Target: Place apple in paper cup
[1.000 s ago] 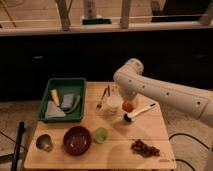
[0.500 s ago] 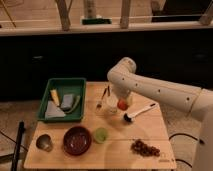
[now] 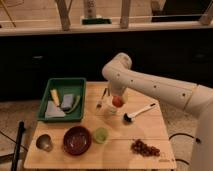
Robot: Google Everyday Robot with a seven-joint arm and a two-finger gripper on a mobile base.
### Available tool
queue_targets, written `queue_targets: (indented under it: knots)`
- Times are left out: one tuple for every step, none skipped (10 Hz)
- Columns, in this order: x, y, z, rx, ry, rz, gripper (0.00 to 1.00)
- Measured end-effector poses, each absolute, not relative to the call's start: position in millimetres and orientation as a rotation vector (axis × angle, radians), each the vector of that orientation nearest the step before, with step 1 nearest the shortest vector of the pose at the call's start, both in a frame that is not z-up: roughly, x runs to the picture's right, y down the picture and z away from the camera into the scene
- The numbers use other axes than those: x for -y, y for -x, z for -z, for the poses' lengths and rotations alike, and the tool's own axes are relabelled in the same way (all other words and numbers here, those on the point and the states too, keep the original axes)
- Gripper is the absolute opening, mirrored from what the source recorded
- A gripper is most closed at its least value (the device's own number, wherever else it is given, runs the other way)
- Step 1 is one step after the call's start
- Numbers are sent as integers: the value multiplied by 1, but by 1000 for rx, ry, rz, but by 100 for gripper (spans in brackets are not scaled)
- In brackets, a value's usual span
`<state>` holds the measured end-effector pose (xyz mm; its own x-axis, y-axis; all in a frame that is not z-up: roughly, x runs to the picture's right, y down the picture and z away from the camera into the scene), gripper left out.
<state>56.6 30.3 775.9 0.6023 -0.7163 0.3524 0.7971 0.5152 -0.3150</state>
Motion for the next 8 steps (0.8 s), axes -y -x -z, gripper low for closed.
queue_targets:
  knots:
    - [-20, -43, -769, 200, 471, 942, 0]
    - [-12, -28, -766, 218, 472, 967, 0]
    - [-8, -22, -767, 228, 475, 983, 0]
    - [-7, -19, -770, 236, 476, 992, 0]
    - [-6, -18, -774, 242, 478, 994, 0]
    - [-6, -20, -777, 246, 481, 991, 0]
    - [-7, -23, -778, 246, 483, 985, 0]
    - [-7, -28, -779, 242, 485, 976, 0]
